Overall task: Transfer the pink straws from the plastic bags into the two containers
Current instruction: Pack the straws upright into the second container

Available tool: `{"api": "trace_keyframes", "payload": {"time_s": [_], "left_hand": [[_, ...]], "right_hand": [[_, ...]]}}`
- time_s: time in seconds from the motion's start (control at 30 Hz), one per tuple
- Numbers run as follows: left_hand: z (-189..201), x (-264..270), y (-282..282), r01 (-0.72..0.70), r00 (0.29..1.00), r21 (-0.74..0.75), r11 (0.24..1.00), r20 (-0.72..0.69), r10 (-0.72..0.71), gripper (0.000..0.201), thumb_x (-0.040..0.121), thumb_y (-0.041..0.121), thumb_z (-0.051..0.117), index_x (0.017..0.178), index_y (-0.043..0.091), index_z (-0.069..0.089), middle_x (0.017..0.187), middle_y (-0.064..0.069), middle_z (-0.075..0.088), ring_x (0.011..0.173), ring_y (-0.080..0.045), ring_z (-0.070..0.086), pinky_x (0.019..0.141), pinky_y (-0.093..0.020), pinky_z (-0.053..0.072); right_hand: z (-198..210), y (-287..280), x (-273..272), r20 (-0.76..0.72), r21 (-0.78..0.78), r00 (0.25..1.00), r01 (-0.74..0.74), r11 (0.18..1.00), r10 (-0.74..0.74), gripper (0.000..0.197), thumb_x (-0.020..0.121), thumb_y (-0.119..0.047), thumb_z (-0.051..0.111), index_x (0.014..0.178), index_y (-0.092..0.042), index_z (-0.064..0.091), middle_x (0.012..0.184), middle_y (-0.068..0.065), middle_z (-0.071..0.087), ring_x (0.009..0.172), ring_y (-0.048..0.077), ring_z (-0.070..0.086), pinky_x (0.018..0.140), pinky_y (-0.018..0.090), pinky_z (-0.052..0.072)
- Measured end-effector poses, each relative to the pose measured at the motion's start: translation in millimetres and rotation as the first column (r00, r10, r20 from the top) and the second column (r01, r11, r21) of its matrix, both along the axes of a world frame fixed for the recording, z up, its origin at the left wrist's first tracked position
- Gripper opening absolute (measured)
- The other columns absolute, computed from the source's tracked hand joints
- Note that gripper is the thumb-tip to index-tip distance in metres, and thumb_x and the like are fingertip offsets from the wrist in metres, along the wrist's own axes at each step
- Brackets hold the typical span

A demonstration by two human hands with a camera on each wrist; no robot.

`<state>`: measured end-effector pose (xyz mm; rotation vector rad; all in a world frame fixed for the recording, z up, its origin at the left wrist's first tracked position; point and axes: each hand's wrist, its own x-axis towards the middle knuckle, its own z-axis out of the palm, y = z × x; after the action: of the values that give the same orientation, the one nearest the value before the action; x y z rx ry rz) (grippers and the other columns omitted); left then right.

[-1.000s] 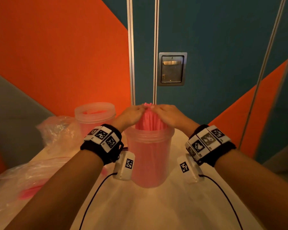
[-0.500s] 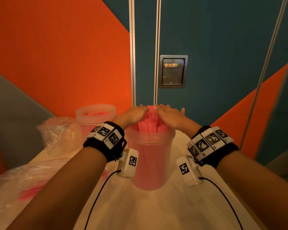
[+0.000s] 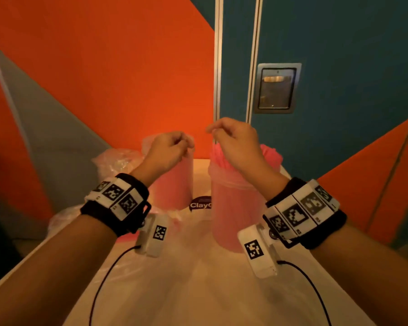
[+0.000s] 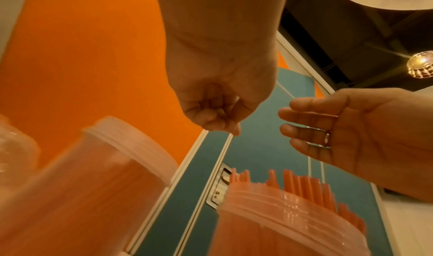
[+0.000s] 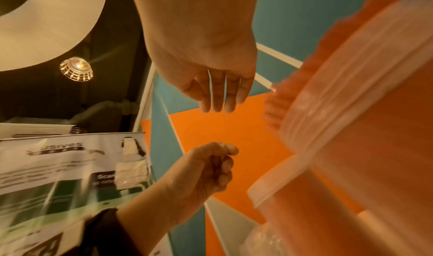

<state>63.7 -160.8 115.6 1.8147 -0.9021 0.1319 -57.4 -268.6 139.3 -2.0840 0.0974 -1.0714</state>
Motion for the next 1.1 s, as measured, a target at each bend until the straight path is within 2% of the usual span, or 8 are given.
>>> {"api": "trace_keyframes", "payload": {"time_s": [0.2, 0.33, 0.53, 0.63, 0.7, 0.8, 0.9, 1.1], "left_hand": [[-40, -7, 90, 0.015, 0.984, 0.514, 0.857, -0.16, 0.079, 0.027, 0.081, 0.0, 0.051, 0.058, 0.006, 0.061, 0.034, 0.003, 0.045, 0.031, -0.011, 0.038, 0.039, -0.019, 0.031], [-81, -3, 131, 0.064, 0.949, 0.758, 0.649, -0.248, 0.197, 0.019, 0.084, 0.006, 0.054, 0.067, 0.008, 0.063, 0.053, -0.003, 0.061, 0.041, -0.013, 0.055, 0.044, -0.019, 0.047], [-127, 21, 141, -0.187, 0.981, 0.744, 0.642, 0.112, 0.156, 0.021, 0.089, 0.018, 0.052, 0.097, 0.008, 0.069, 0.102, -0.011, 0.069, 0.094, -0.024, 0.061, 0.074, -0.027, 0.044], [-143, 29, 125, -0.155, 0.987, 0.764, 0.626, 0.151, 0.06, 0.03, 0.089, 0.011, 0.049, 0.113, 0.008, 0.066, 0.119, -0.01, 0.064, 0.113, -0.025, 0.055, 0.094, -0.03, 0.041], [-149, 31, 112, -0.121, 0.99, 0.784, 0.609, 0.142, 0.014, 0.04, 0.088, 0.007, 0.047, 0.127, 0.012, 0.057, 0.13, -0.01, 0.055, 0.122, -0.024, 0.048, 0.101, -0.028, 0.034], [-158, 29, 91, -0.113, 0.981, 0.815, 0.569, 0.183, -0.067, 0.058, 0.088, 0.005, 0.05, 0.143, 0.012, 0.034, 0.147, -0.012, 0.035, 0.135, -0.025, 0.032, 0.108, -0.029, 0.026], [-169, 29, 74, -0.179, 0.976, 0.877, 0.446, 0.215, -0.031, 0.085, 0.085, 0.009, 0.059, 0.15, 0.015, 0.003, 0.157, -0.012, 0.0, 0.144, -0.034, 0.0, 0.113, -0.055, 0.02], [-166, 38, 53, -0.306, 0.909, 0.766, 0.565, 0.412, -0.066, 0.043, 0.083, 0.011, 0.055, 0.126, 0.011, 0.052, 0.13, -0.011, 0.049, 0.122, -0.029, 0.041, 0.099, -0.035, 0.036]], "right_hand": [[-49, 80, 25, -0.567, -0.073, 0.756, -0.441, 0.895, 0.326, 0.022, 0.086, 0.002, 0.048, 0.076, 0.001, 0.068, 0.062, -0.001, 0.058, 0.052, -0.003, 0.054, 0.055, 0.01, 0.042], [-95, 113, 54, -0.796, -0.142, 0.553, -0.565, 0.813, 0.246, 0.02, 0.086, -0.007, 0.052, 0.078, -0.007, 0.07, 0.088, 0.015, 0.069, 0.08, 0.023, 0.061, 0.076, 0.031, 0.047], [-143, 126, 74, -0.891, -0.382, 0.439, -0.591, 0.711, -0.114, 0.027, 0.09, -0.001, 0.044, 0.112, 0.005, 0.058, 0.118, 0.023, 0.06, 0.088, 0.03, 0.053, 0.068, 0.031, 0.042], [-150, 119, 75, -0.91, -0.402, 0.357, -0.631, 0.663, -0.212, 0.015, 0.09, 0.002, 0.046, 0.096, 0.003, 0.06, 0.119, 0.022, 0.058, 0.088, 0.024, 0.048, 0.081, 0.032, 0.042], [-148, 112, 75, -0.917, -0.396, 0.317, -0.642, 0.656, -0.244, 0.01, 0.09, 0.0, 0.05, 0.087, -0.002, 0.059, 0.111, 0.016, 0.059, 0.087, 0.019, 0.044, 0.075, 0.027, 0.037], [-143, 97, 75, -0.935, -0.351, 0.223, -0.701, 0.621, -0.276, 0.035, 0.089, -0.006, 0.055, 0.123, -0.004, 0.052, 0.12, 0.011, 0.055, 0.099, 0.021, 0.047, 0.079, 0.026, 0.032], [-140, 85, 73, -0.937, -0.311, 0.149, -0.765, 0.564, -0.315, 0.041, 0.087, -0.014, 0.06, 0.127, -0.01, 0.051, 0.132, 0.007, 0.051, 0.121, 0.025, 0.044, 0.09, 0.029, 0.033], [-144, 72, 69, -0.957, -0.222, 0.085, -0.828, 0.514, -0.276, 0.045, 0.084, -0.017, 0.064, 0.127, -0.014, 0.05, 0.117, 0.003, 0.046, 0.117, 0.026, 0.04, 0.088, 0.035, 0.033]]}}
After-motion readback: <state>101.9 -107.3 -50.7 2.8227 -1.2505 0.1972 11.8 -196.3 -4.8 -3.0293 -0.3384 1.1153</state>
